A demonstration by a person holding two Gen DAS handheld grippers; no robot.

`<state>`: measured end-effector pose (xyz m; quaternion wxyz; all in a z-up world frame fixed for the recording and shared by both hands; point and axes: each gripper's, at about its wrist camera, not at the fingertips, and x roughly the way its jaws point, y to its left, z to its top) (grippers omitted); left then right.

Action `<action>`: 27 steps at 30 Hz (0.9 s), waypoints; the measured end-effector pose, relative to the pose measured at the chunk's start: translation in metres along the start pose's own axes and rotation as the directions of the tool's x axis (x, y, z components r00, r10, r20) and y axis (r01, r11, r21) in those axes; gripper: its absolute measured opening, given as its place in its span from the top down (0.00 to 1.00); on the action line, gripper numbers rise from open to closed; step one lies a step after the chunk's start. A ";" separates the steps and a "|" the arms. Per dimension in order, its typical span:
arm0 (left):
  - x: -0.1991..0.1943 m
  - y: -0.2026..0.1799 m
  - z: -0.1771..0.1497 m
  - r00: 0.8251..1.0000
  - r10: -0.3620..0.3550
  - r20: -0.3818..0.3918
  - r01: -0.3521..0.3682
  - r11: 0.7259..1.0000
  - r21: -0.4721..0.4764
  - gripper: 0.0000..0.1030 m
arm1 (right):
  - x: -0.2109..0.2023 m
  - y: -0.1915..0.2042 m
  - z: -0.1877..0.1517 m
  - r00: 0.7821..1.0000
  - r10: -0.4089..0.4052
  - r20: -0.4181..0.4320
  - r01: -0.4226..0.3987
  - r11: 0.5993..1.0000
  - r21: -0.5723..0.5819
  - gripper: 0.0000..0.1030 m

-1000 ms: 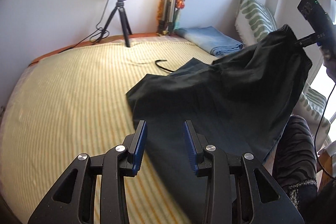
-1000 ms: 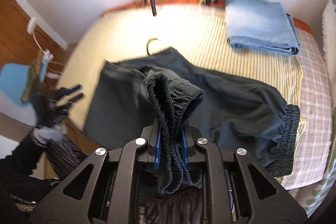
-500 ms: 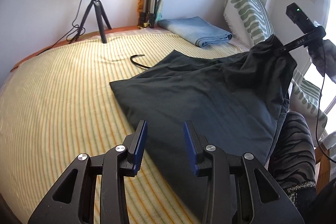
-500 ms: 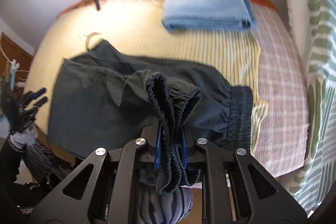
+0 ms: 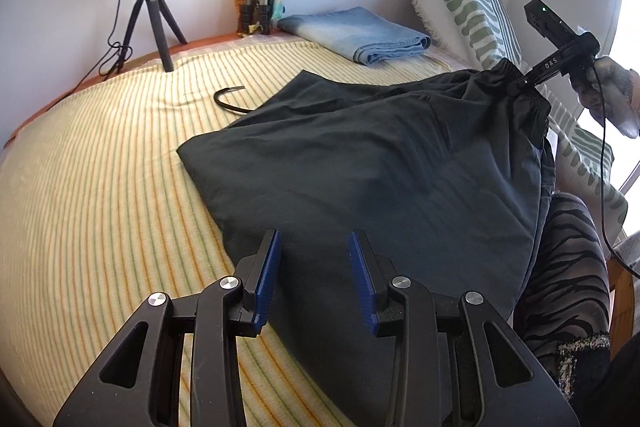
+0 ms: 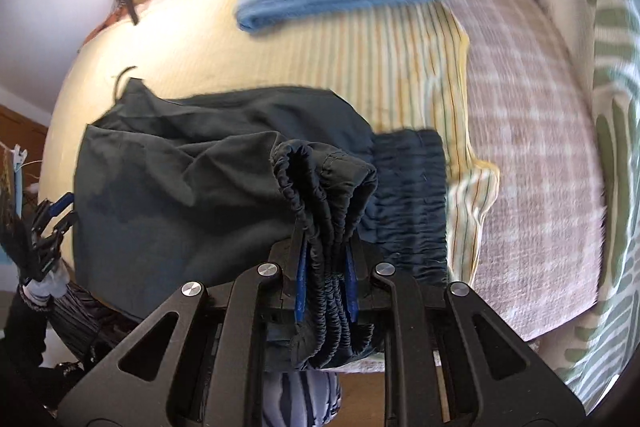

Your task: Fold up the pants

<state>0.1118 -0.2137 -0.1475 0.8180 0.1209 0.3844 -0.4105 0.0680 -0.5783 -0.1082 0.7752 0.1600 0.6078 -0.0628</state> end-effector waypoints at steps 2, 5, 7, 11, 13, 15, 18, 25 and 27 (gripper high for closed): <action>0.001 -0.004 0.001 1.000 0.006 -0.004 -0.006 1.000 0.015 0.67 | -0.003 -0.004 -0.003 0.999 0.044 0.004 -0.044 0.999 0.018 0.84; -0.002 -0.008 0.004 1.000 0.005 -0.001 -0.005 1.000 0.029 0.67 | -0.014 -0.010 -0.004 0.999 0.046 0.015 -0.046 0.999 -0.003 0.84; -0.003 -0.011 0.006 1.000 0.002 0.005 -0.002 1.000 0.030 0.67 | -0.015 -0.022 -0.002 0.999 0.039 0.019 -0.039 0.999 0.015 0.84; 0.001 -0.016 0.007 1.000 -0.002 -0.004 0.003 1.000 0.029 0.67 | 0.005 -0.033 -0.001 1.000 0.024 0.000 -0.023 0.999 0.026 0.84; 0.003 -0.020 0.005 1.000 0.000 -0.015 0.001 0.999 0.039 0.67 | 0.012 -0.034 -0.001 1.000 0.000 -0.008 0.000 1.000 0.016 0.84; 0.002 -0.024 0.004 1.000 -0.003 -0.018 0.004 0.999 0.050 0.67 | 0.011 -0.037 0.000 1.000 -0.005 0.003 0.005 1.000 0.029 0.84; 0.004 -0.029 0.001 1.000 -0.004 -0.027 0.006 0.998 0.064 0.67 | 0.010 -0.038 0.001 1.000 -0.005 0.003 0.005 1.000 0.007 0.84; 0.009 -0.035 -0.004 0.999 -0.007 -0.043 0.010 0.997 0.071 0.67 | -0.021 -0.039 -0.004 0.995 -0.034 0.096 0.032 0.999 0.023 0.54; 0.006 -0.037 -0.003 0.999 0.000 -0.032 0.003 0.997 0.078 0.67 | -0.032 -0.038 -0.005 0.988 -0.020 0.156 0.018 1.000 0.018 0.42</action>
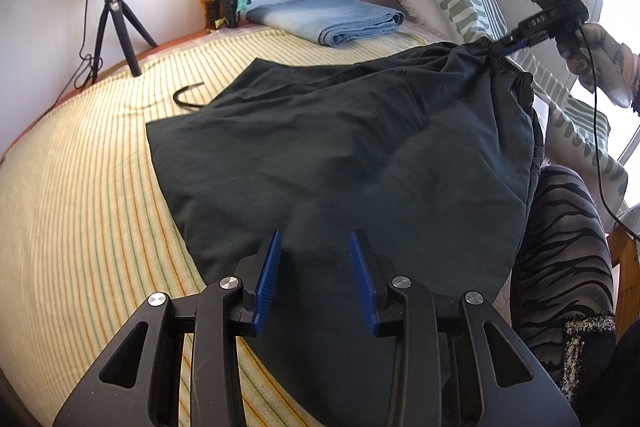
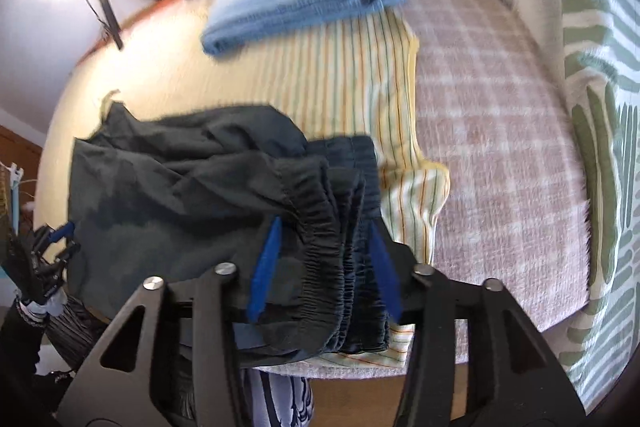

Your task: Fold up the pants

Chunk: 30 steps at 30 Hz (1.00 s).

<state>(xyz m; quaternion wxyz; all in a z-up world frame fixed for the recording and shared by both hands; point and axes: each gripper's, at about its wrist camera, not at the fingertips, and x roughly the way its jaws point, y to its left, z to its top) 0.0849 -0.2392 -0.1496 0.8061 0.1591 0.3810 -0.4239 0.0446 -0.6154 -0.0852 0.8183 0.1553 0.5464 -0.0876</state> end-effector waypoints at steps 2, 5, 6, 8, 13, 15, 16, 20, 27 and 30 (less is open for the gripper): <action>-0.003 0.000 0.003 1.000 0.001 0.014 0.000 1.000 -0.006 0.67 | 0.000 -0.001 0.005 0.999 0.005 0.041 -0.006 1.000 0.019 0.37; -0.003 0.000 0.008 1.000 0.008 0.021 -0.008 1.000 -0.010 0.67 | 0.017 -0.001 0.012 0.999 0.020 0.031 -0.022 0.999 0.041 0.36; -0.002 0.000 0.008 1.000 0.012 0.021 -0.012 1.000 -0.010 0.67 | 0.022 0.001 0.013 0.999 0.028 0.032 -0.029 0.999 0.035 0.38; 0.000 0.001 0.008 1.000 0.017 0.016 -0.016 1.000 -0.011 0.67 | 0.028 0.007 0.009 0.999 0.018 0.039 -0.018 1.000 0.013 0.64; 0.012 0.002 0.003 0.999 0.030 -0.011 -0.030 0.999 -0.010 0.67 | 0.012 0.001 0.000 0.994 -0.012 0.106 0.011 1.000 0.009 0.85; 0.016 0.002 0.001 0.999 0.032 -0.022 -0.033 0.999 -0.010 0.67 | 0.014 -0.006 0.000 0.995 -0.025 0.100 0.023 0.999 0.023 0.85; 0.018 0.002 0.000 0.999 0.033 -0.025 -0.034 0.999 -0.008 0.67 | 0.015 -0.007 0.000 0.996 -0.010 0.093 0.008 1.000 0.017 0.85; 0.017 0.002 -0.001 0.999 0.042 -0.021 -0.042 0.999 -0.005 0.67 | 0.010 0.000 0.001 0.995 -0.027 0.100 0.026 1.000 0.010 0.72; -0.010 0.006 -0.004 0.998 0.054 0.018 -0.053 0.998 -0.033 0.67 | -0.023 0.036 -0.027 0.980 -0.060 0.190 0.079 0.993 -0.091 0.59; -0.017 0.006 -0.011 0.999 0.033 0.014 -0.032 0.998 -0.060 0.67 | -0.014 0.053 -0.043 0.987 -0.037 0.157 0.060 0.988 -0.144 0.59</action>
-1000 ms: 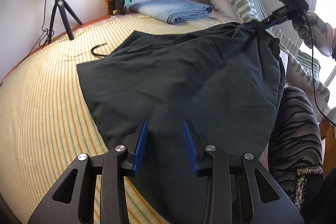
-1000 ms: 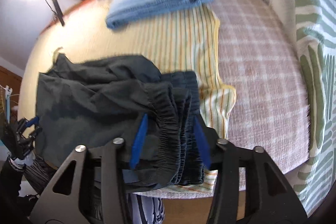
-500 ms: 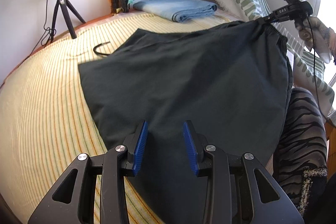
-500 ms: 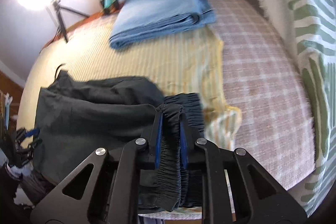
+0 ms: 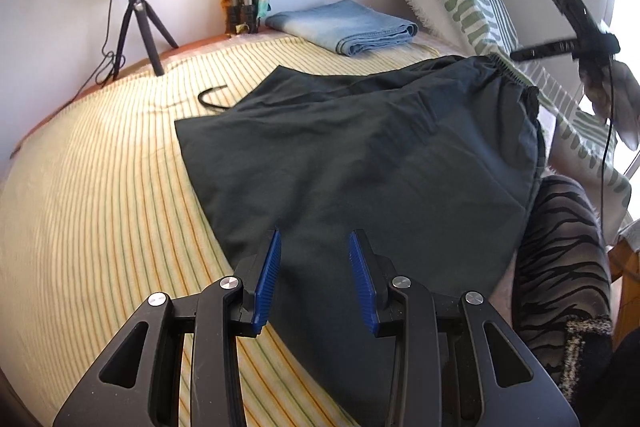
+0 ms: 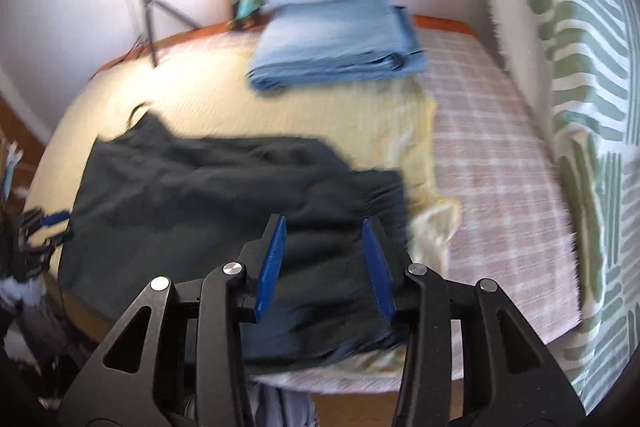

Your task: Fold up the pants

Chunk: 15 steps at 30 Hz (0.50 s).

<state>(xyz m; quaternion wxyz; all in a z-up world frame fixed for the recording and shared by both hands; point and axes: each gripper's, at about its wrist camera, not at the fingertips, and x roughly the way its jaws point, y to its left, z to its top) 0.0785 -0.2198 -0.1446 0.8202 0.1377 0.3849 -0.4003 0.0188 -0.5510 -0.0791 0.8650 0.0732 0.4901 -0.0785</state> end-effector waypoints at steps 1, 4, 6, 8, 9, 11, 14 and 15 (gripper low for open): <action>0.000 0.000 -0.003 1.000 -0.003 -0.005 0.003 1.000 -0.006 0.67 | 0.005 0.004 -0.004 1.000 -0.010 -0.013 0.010 1.000 -0.014 0.59; 0.003 -0.001 -0.012 1.000 0.001 -0.025 -0.002 1.000 -0.024 0.67 | 0.028 0.006 -0.014 0.997 -0.038 -0.066 0.037 0.999 -0.021 0.59; 0.008 0.002 -0.018 0.999 0.000 -0.046 -0.002 0.999 -0.053 0.67 | 0.045 0.001 -0.018 0.994 -0.033 -0.103 0.033 0.999 0.005 0.59; 0.014 0.000 -0.023 0.998 0.024 -0.066 -0.027 0.999 -0.041 0.67 | 0.056 -0.002 -0.022 0.992 -0.039 -0.121 0.040 0.999 0.006 0.59; 0.014 -0.002 -0.026 0.997 0.046 -0.060 -0.047 0.999 -0.014 0.66 | 0.060 -0.002 -0.022 0.991 -0.036 -0.125 0.037 0.999 0.005 0.59; 0.013 -0.006 -0.027 0.996 0.073 -0.049 -0.072 0.997 0.017 0.63 | 0.061 0.002 -0.020 0.991 -0.040 -0.130 0.040 0.999 0.000 0.56; 0.004 -0.001 -0.026 0.998 0.051 -0.045 -0.052 0.998 -0.036 0.63 | 0.049 0.016 -0.016 0.992 -0.048 -0.113 0.046 0.999 -0.020 0.55; -0.001 0.002 -0.026 0.998 0.047 -0.042 -0.049 0.997 -0.058 0.63 | 0.042 0.023 -0.014 0.995 -0.026 -0.097 0.025 1.000 -0.019 0.55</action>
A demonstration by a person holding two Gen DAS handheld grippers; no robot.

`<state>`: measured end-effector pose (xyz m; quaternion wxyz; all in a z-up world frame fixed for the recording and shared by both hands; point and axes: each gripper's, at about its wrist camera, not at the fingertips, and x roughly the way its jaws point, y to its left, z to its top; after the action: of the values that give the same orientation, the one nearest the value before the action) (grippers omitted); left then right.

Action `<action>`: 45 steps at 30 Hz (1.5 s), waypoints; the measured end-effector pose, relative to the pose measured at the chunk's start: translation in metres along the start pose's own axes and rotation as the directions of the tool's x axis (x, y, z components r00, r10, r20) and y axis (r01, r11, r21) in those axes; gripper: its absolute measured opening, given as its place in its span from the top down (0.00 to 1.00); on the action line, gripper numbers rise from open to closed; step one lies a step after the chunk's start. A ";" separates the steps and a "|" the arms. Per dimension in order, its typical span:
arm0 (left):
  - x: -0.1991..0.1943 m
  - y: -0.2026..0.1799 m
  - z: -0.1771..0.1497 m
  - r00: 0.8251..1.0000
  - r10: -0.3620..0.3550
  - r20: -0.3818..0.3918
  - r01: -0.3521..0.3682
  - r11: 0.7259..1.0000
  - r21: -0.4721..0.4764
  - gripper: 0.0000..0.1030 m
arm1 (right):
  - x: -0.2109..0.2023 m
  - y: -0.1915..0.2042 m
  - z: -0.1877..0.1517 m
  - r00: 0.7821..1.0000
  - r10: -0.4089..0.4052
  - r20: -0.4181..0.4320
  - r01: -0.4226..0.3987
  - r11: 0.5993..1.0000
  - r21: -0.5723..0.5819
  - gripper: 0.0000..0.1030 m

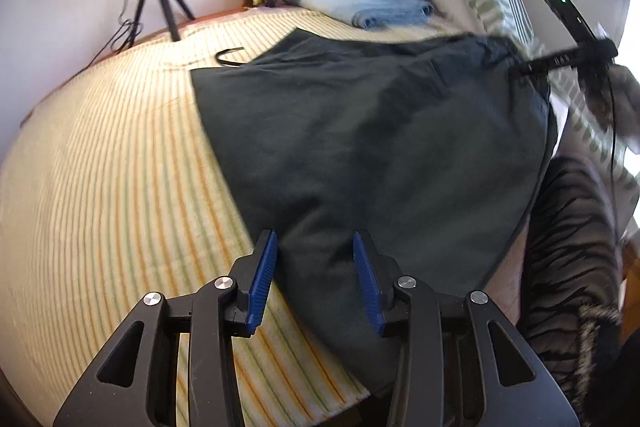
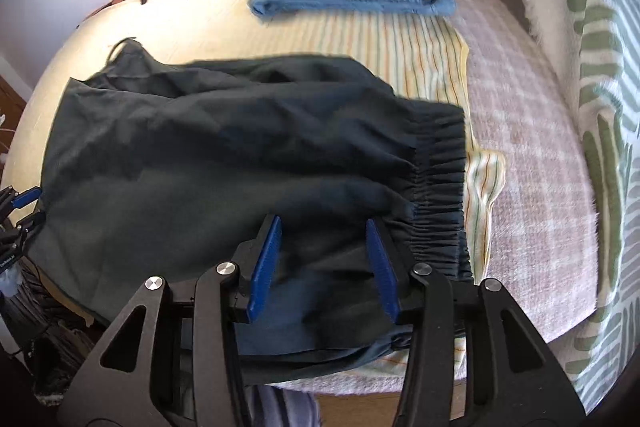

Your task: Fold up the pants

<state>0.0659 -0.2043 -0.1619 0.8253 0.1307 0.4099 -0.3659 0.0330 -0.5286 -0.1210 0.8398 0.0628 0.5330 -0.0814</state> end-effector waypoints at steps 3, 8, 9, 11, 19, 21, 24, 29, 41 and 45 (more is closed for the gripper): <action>-0.011 0.008 -0.003 0.999 -0.032 0.001 0.032 0.997 -0.070 0.55 | -0.020 0.026 0.007 0.997 0.062 0.046 -0.061 0.998 -0.025 0.55; -0.017 0.018 -0.011 0.993 -0.118 -0.004 0.114 0.969 -0.220 0.55 | -0.034 0.093 0.031 0.980 0.184 0.081 -0.174 0.977 -0.122 0.42; -0.016 0.019 -0.014 0.992 -0.130 -0.001 0.126 0.961 -0.247 0.55 | -0.033 0.107 0.037 0.975 0.208 0.075 -0.196 0.970 -0.142 0.42; -0.013 0.021 -0.017 0.990 -0.141 0.005 0.136 0.950 -0.282 0.55 | -0.029 0.138 0.047 0.967 0.248 0.061 -0.234 0.955 -0.181 0.41; -0.007 0.026 -0.025 0.988 -0.152 0.042 0.157 0.923 -0.351 0.54 | 0.010 0.245 0.084 0.947 0.320 -0.015 -0.312 0.913 -0.262 0.40; -0.007 0.027 -0.027 0.987 -0.154 0.054 0.163 0.917 -0.363 0.54 | 0.022 0.267 0.091 0.942 0.332 -0.044 -0.332 0.906 -0.264 0.40; -0.008 0.030 -0.029 0.985 -0.157 0.074 0.173 0.906 -0.386 0.54 | 0.038 0.295 0.098 0.946 0.317 -0.072 -0.324 0.902 -0.286 0.40; -0.008 0.034 -0.031 0.981 -0.161 0.104 0.190 0.891 -0.413 0.54 | 0.065 0.323 0.103 0.947 0.296 -0.122 -0.319 0.905 -0.282 0.40; -0.012 0.032 -0.033 0.960 -0.195 0.201 0.266 0.861 -0.434 0.57 | 0.105 0.360 0.111 0.959 0.174 -0.221 -0.237 0.925 -0.298 0.40; -0.016 0.024 -0.027 0.953 -0.201 0.227 0.281 0.868 -0.411 0.57 | 0.110 0.366 0.119 0.959 0.134 -0.250 -0.206 0.935 -0.290 0.40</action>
<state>0.0606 -0.1658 -0.1681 0.8139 -0.1435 0.4200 -0.3749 0.2586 -0.2007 -0.1633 0.7769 -0.0161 0.6236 0.0850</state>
